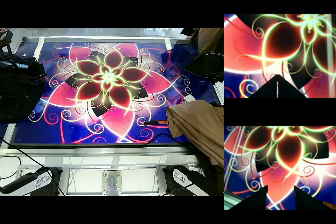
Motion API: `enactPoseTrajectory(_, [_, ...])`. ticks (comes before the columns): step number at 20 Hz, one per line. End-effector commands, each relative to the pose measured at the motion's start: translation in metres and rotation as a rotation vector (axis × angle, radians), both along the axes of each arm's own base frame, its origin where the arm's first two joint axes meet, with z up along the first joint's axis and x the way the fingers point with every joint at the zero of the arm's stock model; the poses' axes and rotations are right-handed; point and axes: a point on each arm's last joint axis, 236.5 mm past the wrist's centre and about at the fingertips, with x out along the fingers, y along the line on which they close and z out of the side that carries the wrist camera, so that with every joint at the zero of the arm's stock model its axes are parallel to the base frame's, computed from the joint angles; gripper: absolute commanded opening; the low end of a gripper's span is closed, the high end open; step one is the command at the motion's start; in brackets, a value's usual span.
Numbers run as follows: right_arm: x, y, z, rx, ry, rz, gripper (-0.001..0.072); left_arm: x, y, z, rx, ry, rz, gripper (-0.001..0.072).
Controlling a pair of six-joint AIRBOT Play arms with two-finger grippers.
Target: Fold the clothes and pants, and hang the long-sleeved shirts on hangers.
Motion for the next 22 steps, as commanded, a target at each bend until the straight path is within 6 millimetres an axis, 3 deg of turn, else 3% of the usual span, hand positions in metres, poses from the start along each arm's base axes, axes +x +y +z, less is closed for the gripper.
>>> enactPoseTrajectory(1, [0.001, -0.001, -0.002, -0.006, 0.005, -0.004, 0.0379, 0.000, 0.000, 0.000, 0.000, 0.000, 0.000, 0.0009])
enactPoseTrajectory(11, [0.001, -0.001, -0.002, -0.006, 0.005, -0.004, 0.0379, 0.000, 0.000, 0.000, 0.000, 0.000, 0.000, 0.0009])
enactPoseTrajectory(15, [0.006, -0.005, 0.001, -0.010, -0.017, -0.022, 0.0379, 0.015, 0.005, 0.004, 0.002, -0.054, 0.026, 0.0009])
enactPoseTrajectory(18, [0.018, -0.007, 0.008, 0.001, -0.064, -0.046, 0.0379, 0.031, 0.024, 0.005, 0.059, -0.106, 0.066, 0.0017])
enactPoseTrajectory(20, [0.024, -0.008, 0.009, 0.006, -0.079, -0.057, 0.0379, 0.046, 0.054, 0.008, 0.180, -0.167, 0.119, 0.0041])
enactPoseTrajectory(22, [0.028, -0.009, 0.006, 0.008, -0.070, -0.059, 0.0379, 0.044, 0.092, -0.008, 0.271, -0.111, 0.207, 0.0539])
